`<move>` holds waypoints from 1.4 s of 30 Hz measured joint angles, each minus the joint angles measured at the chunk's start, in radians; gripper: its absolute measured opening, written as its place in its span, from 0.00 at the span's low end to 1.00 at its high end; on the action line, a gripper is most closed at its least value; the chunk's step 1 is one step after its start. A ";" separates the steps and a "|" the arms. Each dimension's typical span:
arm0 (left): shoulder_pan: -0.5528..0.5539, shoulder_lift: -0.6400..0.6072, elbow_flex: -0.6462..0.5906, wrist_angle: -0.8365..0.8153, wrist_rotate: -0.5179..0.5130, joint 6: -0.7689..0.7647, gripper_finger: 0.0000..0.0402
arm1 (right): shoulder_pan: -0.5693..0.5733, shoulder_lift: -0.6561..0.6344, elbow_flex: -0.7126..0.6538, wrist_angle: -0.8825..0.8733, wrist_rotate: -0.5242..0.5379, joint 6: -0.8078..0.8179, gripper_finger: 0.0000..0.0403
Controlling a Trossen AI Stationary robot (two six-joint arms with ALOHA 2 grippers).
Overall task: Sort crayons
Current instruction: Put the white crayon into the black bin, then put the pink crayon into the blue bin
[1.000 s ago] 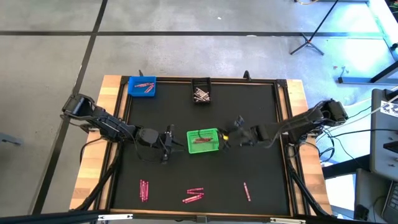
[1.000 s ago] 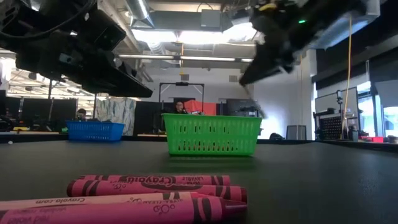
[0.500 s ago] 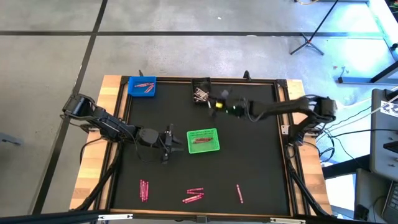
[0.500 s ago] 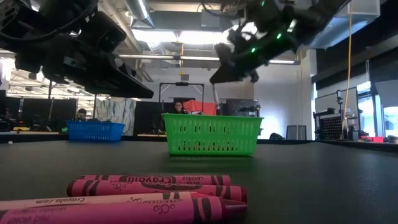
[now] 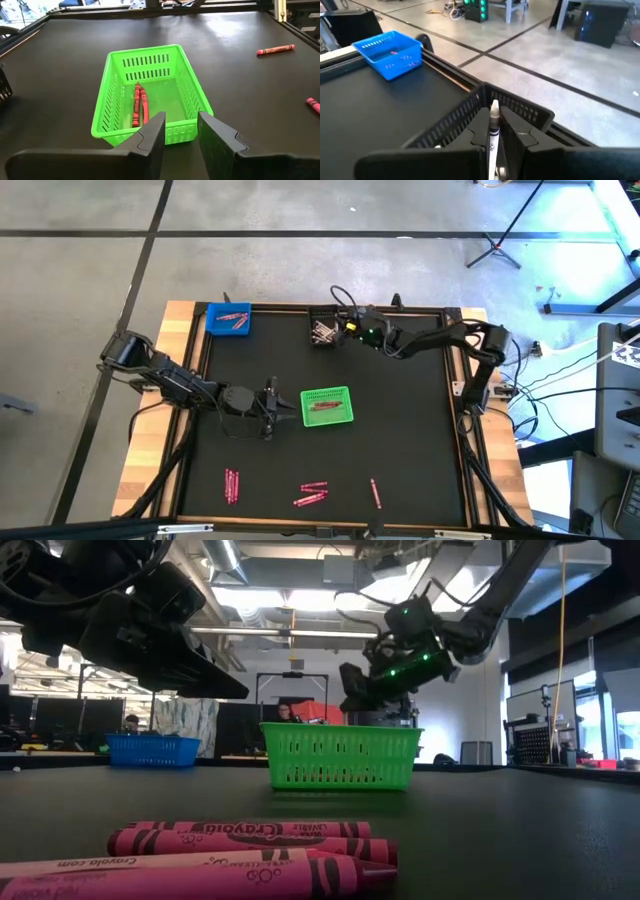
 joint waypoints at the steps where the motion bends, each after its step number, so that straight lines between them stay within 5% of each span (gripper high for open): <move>1: 0.000 0.000 0.000 0.000 0.000 -0.004 0.26 | 0.000 0.009 0.000 0.003 0.001 0.012 0.08; 11: 0.000 0.000 0.000 0.003 -0.001 -0.005 0.26 | 0.003 0.054 0.000 0.000 -0.004 0.014 0.09; 18: 0.000 0.000 0.000 0.073 0.002 -0.024 0.26 | 0.003 0.053 0.000 0.000 -0.005 0.009 0.27; 26: -0.034 0.014 0.000 0.072 -0.001 -0.080 0.26 | 0.063 -0.139 -0.001 -0.206 -0.024 -0.090 0.34; 36: -0.131 0.085 0.001 0.116 -0.024 -0.151 0.26 | 0.356 -0.445 0.000 -0.761 -0.026 0.051 0.33; 42: -0.202 0.122 0.002 0.181 -0.048 -0.215 0.26 | 0.607 -0.489 0.000 -0.905 -0.032 0.207 0.33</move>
